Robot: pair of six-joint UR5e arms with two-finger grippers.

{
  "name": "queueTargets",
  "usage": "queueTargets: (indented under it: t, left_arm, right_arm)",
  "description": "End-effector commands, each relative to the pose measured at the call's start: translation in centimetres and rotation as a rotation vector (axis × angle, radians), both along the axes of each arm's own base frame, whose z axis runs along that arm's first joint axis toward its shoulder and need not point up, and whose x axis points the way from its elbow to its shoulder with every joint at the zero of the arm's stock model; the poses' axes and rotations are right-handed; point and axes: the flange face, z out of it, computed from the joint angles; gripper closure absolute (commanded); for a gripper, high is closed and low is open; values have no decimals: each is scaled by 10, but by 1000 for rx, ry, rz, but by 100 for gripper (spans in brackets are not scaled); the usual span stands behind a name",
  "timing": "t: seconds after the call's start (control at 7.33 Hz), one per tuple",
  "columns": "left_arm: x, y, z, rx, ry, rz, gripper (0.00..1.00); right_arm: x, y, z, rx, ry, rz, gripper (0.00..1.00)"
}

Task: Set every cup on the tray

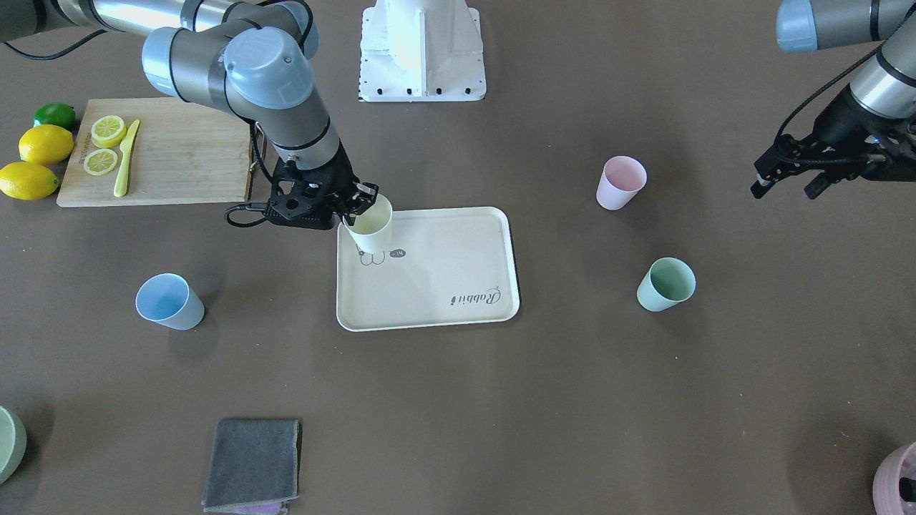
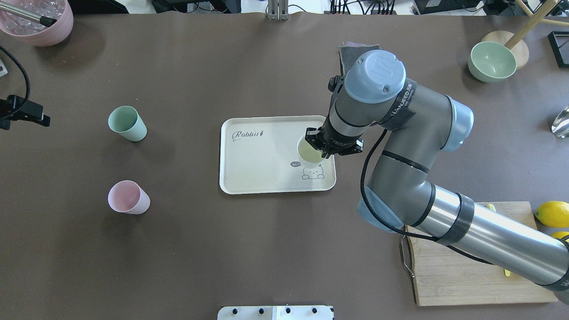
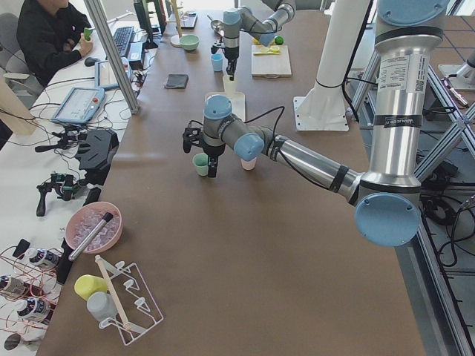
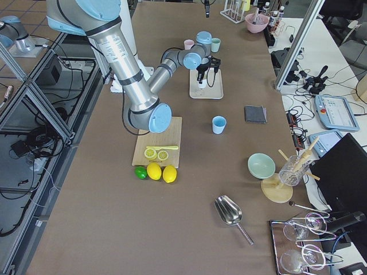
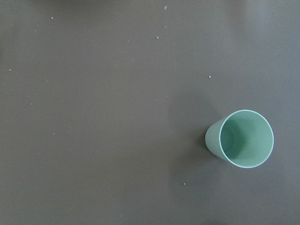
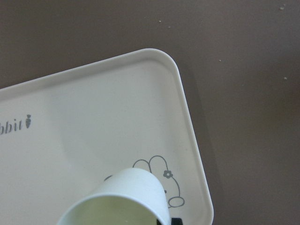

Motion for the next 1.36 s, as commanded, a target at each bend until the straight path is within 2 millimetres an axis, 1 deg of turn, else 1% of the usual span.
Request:
queueTargets:
  t: [0.0, 0.14, 0.27, 0.41, 0.55, 0.68, 0.82, 0.95, 1.09, 1.23]
  left_arm:
    - [15, 25, -12, -28, 20, 13, 2]
    - [15, 29, -12, -27, 19, 18, 2]
    - [22, 33, -14, -35, 22, 26, 2]
    - [33, 37, -13, -47, 23, 40, 3]
    - [34, 40, -15, -46, 25, 46, 2]
    - [41, 51, -11, -43, 1, 53, 3]
    - [59, 72, -21, -61, -6, 36, 3]
    - [87, 90, -29, -75, -23, 22, 3]
    - [114, 102, -26, -70, -51, 12, 3]
    - [129, 108, -23, -66, -51, 11, 3]
  right_arm:
    - [-26, 8, 14, 6, 26, -8, 100]
    - [-30, 6, 19, 9, 25, -8, 100]
    - [-33, 4, 22, 17, 12, -8, 100]
    - [-33, 4, 22, 17, 10, -6, 3]
    - [-32, 3, 16, 20, 4, 7, 0]
    - [-18, -4, 3, 11, -17, 39, 0]
    - [1, -17, -5, 8, -34, 59, 0]
    - [21, -30, -6, -14, -54, 60, 0]
    - [33, -40, -7, -22, -64, 67, 0]
    - [48, -47, -7, -33, -79, 70, 0]
